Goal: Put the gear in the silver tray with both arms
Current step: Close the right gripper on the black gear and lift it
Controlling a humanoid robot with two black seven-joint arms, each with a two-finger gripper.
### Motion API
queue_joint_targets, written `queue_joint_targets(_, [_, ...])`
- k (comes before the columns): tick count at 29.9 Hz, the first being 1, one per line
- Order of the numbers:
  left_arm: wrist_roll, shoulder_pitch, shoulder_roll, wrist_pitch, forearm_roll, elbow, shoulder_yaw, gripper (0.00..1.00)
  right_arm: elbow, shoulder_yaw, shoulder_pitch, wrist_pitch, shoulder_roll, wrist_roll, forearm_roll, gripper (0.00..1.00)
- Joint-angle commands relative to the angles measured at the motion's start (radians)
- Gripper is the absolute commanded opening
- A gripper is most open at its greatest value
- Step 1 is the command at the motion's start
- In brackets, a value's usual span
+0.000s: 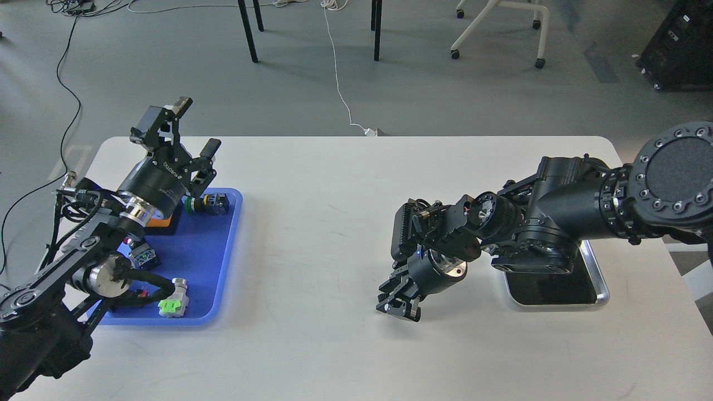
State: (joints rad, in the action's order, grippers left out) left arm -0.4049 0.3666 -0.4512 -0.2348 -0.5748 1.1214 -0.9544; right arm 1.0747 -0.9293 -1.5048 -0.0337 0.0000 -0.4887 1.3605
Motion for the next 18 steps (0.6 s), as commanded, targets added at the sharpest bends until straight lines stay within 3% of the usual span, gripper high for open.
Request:
queue_joint_targets(1, [0.000, 0.000, 0.000, 0.000, 0.000, 0.000, 0.002, 0.98, -0.001, 0.000, 0.000, 0.000, 0.000, 0.000, 0.000, 0.20])
queue_joint_targets(8, [0.001, 0.002, 0.000, 0.000, 0.000, 0.000, 0.005, 0.98, -0.009, 0.000, -0.011, 0.005, 0.000, 0.000, 0.000, 0.11])
queue_joint_targets(18, [0.001, 0.002, 0.002, -0.001, 0.001, 0.000, 0.003, 0.98, -0.055, 0.095, -0.110, 0.006, -0.009, 0.000, -0.008, 0.10])
